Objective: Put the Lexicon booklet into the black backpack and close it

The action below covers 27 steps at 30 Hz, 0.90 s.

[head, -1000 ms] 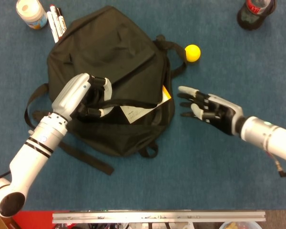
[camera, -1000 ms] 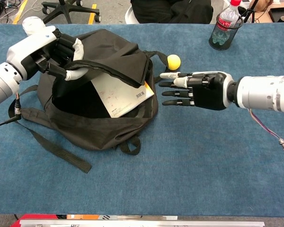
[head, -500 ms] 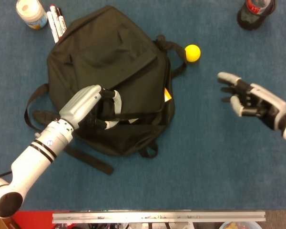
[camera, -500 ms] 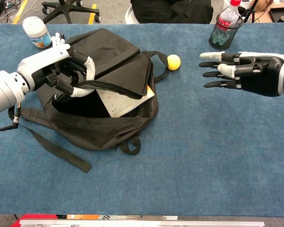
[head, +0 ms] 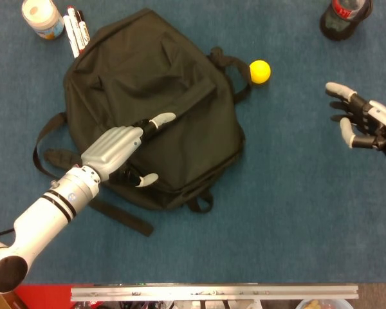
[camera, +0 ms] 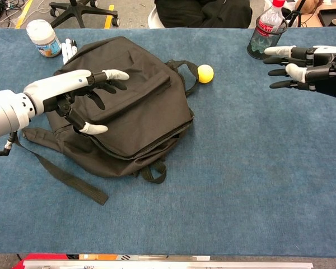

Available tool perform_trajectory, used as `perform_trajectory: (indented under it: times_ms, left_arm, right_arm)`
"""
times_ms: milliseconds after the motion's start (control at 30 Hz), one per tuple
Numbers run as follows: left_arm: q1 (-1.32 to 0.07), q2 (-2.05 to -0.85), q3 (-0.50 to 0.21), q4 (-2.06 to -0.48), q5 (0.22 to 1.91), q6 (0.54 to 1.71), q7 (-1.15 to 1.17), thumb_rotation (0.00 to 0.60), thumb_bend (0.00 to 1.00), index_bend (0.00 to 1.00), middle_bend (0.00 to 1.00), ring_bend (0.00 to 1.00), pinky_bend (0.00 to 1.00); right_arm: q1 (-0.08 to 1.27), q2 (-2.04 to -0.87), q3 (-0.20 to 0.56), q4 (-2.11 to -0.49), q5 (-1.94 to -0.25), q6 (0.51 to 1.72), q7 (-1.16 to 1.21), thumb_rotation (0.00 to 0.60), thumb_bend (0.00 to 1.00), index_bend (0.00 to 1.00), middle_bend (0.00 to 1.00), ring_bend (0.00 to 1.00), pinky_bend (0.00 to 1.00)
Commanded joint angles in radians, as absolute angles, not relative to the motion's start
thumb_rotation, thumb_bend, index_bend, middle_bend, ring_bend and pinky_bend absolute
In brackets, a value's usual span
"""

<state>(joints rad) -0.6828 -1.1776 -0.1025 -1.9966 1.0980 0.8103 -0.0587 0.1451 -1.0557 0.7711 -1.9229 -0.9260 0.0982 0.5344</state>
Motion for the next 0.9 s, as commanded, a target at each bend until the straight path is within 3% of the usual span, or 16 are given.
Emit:
perform_trajectory:
  times_ms: [33, 300, 667, 900]
  left_arm:
    - [-0.684, -1.198, -0.095, -1.998, 1.082, 0.859, -0.008, 0.600, 0.23, 0.00, 0.10, 0.09, 0.27]
    - [-0.663, -1.225, -0.089, -1.972, 1.098, 0.918, 0.026, 0.600, 0.23, 0.00, 0.09, 0.09, 0.25]
    - [-0.622, -1.271, -0.074, -1.898, 1.189, 1.012, 0.071, 0.600, 0.23, 0.00, 0.08, 0.08, 0.24]
    - [-0.588, -1.297, -0.071, -1.841, 1.238, 1.069, 0.059, 0.600, 0.23, 0.00, 0.07, 0.07, 0.23]
  right_arm:
    - [0.151, -1.047, 0.753, -1.918, -0.954, 0.110, 0.514, 0.600, 0.71, 0.00, 0.00, 0.00, 0.10]
    - [0.178, -1.033, 0.674, -1.912, -1.067, 0.205, 0.426, 0.600, 0.70, 0.00, 0.00, 0.00, 0.10]
    - [0.244, -1.063, 0.483, -1.836, -1.263, 0.500, 0.157, 0.600, 0.69, 0.00, 0.02, 0.00, 0.10]
    - [0.276, -1.093, 0.384, -1.774, -1.299, 0.658, -0.014, 0.600, 0.67, 0.00, 0.02, 0.00, 0.10]
